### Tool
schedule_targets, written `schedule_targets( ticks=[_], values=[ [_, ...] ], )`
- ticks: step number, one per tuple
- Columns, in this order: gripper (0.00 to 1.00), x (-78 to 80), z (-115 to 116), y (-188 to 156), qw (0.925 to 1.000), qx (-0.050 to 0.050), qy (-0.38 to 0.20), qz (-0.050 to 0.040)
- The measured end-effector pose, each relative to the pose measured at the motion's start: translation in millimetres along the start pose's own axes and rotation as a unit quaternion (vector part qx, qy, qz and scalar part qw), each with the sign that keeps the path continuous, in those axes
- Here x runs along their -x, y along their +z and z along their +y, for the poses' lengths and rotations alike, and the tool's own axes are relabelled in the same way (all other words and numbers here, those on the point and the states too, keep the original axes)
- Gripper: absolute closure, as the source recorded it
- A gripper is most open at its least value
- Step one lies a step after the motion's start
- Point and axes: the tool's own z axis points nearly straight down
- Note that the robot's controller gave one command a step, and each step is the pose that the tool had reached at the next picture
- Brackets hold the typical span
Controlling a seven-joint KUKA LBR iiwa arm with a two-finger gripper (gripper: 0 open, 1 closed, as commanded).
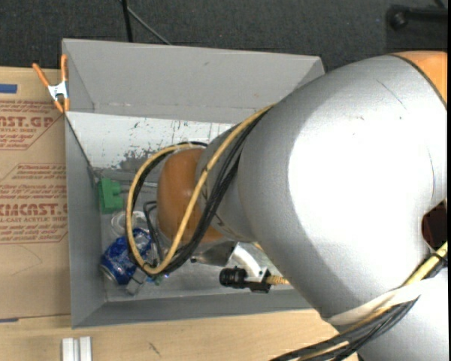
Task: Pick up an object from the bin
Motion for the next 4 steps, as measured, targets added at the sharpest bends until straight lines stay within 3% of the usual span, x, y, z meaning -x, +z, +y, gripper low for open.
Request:
schedule_targets(
  ticks=[1, 2, 3, 4],
  values=[
    [1.00, 0.4, 0.1, -0.6, 1.0000, 0.000, 0.000, -0.0005],
    [1.00, -0.3, 0.3, -21.8, 1.0000, 0.002, 0.000, -0.0013],
    [1.00, -0.4, 1.3, -75.1, 1.0000, 0.004, -0.001, -0.0025],
    [1.00, -0.9, 1.8, -95.0, 1.0000, 0.003, -0.002, -0.0017]
  ],
)
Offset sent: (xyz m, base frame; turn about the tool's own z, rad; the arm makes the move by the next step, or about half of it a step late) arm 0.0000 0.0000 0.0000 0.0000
